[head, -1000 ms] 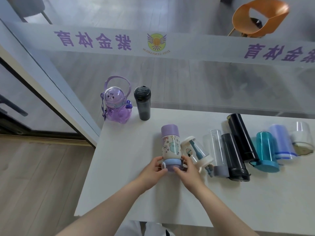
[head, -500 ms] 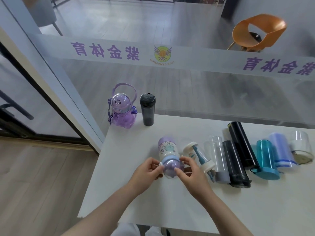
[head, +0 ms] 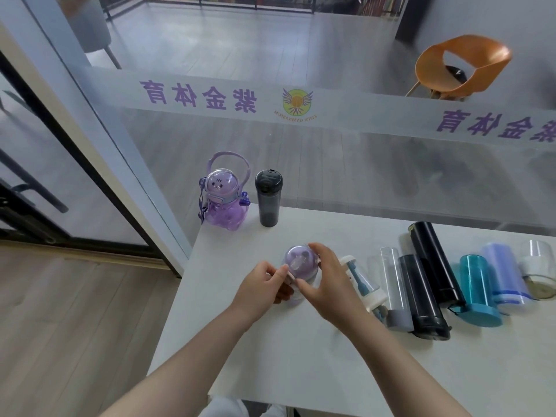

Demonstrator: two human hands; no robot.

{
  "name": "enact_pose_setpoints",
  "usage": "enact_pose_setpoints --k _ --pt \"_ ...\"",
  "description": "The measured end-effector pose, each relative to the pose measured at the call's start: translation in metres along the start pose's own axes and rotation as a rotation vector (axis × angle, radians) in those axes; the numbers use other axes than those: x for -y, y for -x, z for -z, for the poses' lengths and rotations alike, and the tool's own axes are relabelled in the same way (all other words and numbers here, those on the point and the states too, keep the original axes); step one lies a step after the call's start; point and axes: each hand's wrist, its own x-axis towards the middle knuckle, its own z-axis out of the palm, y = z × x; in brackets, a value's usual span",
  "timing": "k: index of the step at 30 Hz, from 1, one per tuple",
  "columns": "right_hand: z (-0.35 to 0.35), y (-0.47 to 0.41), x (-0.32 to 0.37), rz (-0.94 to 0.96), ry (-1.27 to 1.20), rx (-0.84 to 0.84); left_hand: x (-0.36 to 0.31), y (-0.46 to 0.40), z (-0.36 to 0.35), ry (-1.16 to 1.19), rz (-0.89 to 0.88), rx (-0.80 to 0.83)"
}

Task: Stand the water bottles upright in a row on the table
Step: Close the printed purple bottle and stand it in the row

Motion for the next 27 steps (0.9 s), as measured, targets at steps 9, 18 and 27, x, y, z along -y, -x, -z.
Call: enact_pose_setpoints --k 9,18,27 --pt "-0.018 -0.001 -0.015 0.116 0.110 0.011 0.006 -0.013 0.006 -0.203 -0.053 0.018" --pt "-0.058 0.005 -0.016 -0.001 0.028 -0.239 0.029 -0.028 0.032 -0.500 -0.043 -0.062" --pt "-0.054 -0.024 -0.031 0.043 -0.034 -0.260 0.097 -0.061 0.076 -1.124 0.233 0.106"
